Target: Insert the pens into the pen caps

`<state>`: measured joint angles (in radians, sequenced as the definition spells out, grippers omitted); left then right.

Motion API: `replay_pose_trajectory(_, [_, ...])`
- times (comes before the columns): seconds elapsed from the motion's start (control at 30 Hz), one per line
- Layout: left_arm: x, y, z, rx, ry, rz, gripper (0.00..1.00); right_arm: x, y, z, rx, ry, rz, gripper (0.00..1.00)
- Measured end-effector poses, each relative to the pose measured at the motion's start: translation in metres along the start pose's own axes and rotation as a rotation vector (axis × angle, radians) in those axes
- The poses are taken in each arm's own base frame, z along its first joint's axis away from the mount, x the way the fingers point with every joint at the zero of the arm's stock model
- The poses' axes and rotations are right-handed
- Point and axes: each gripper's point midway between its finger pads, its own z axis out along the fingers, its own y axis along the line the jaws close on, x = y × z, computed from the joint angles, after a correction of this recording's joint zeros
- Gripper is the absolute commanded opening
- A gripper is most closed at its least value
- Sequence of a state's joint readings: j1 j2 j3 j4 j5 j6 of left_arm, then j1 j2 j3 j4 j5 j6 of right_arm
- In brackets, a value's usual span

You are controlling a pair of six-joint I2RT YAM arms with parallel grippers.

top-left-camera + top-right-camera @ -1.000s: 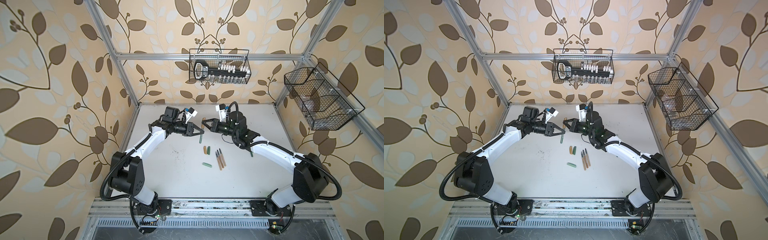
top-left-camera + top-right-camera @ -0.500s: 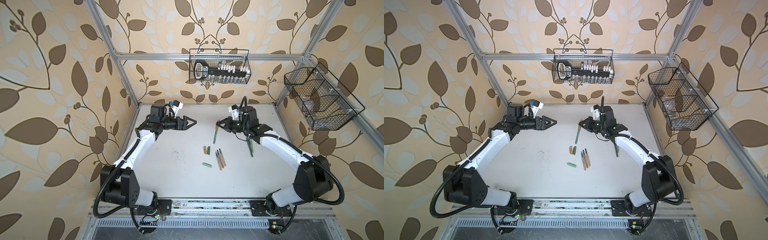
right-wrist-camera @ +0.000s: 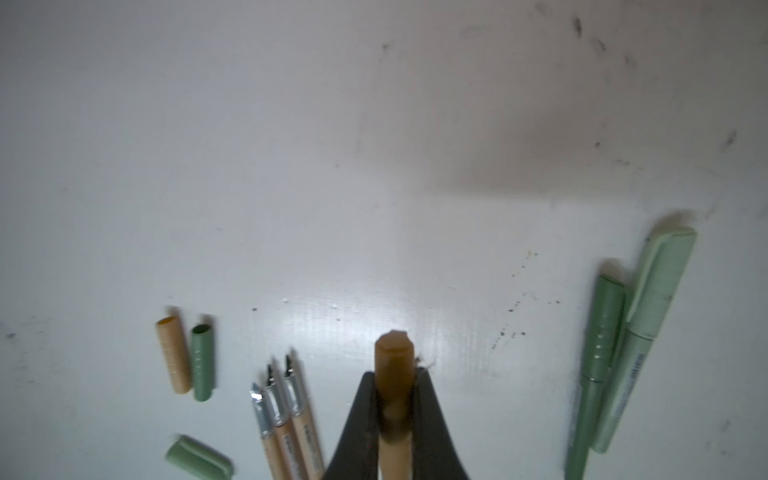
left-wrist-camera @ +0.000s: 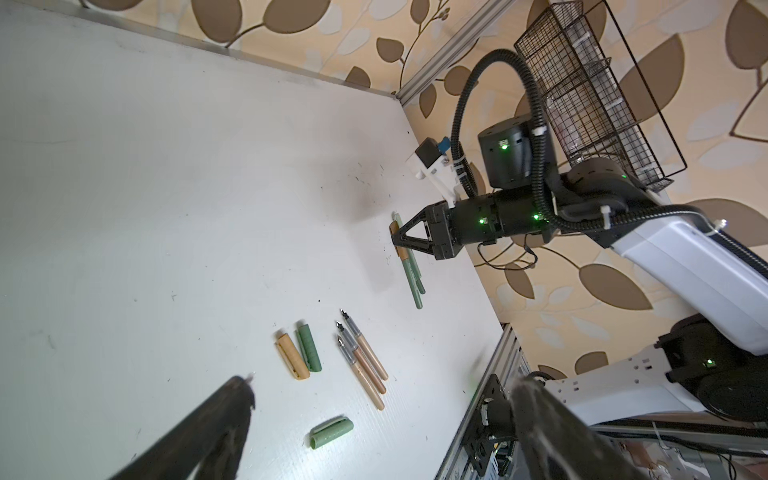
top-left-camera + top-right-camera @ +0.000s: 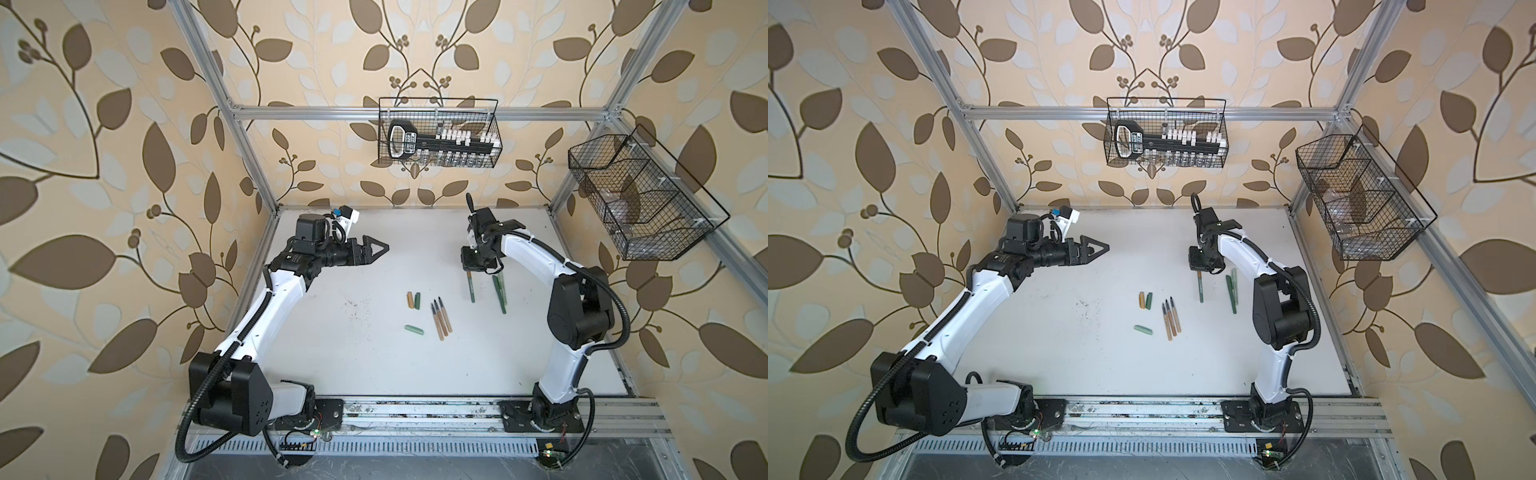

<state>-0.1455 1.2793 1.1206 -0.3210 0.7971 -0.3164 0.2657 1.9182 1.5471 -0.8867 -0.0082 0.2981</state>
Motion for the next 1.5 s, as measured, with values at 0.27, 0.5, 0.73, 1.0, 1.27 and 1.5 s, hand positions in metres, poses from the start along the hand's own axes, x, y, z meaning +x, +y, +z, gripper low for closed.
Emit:
replay_pose_trajectory(0.27, [0.006,-0.029,-0.027,-0.038,-0.047,-0.001,0.99,0.012,-0.051,0.026,0.158,0.092,-0.008,0.03])
replay_pose_trajectory(0.5, [0.018,-0.03,-0.021,-0.091,-0.028,-0.061,0.99,0.015,-0.081,0.041,0.2,0.116,0.022,0.09])
replay_pose_trajectory(0.73, [0.014,-0.034,-0.013,-0.131,-0.039,-0.091,0.99,0.015,-0.085,0.049,0.209,0.119,-0.012,0.19])
replay_pose_trajectory(1.0, [0.014,-0.036,-0.002,-0.166,-0.04,-0.096,0.99,0.015,-0.095,0.052,0.219,0.128,-0.02,0.34])
replay_pose_trajectory(1.27, [0.014,-0.028,0.001,-0.204,-0.044,-0.107,0.99,0.01,-0.079,0.042,0.188,0.092,-0.047,0.43])
replay_pose_trajectory(1.5, [0.024,-0.008,0.015,-0.248,0.015,-0.105,0.99,0.006,-0.028,-0.003,0.053,-0.035,-0.112,0.53])
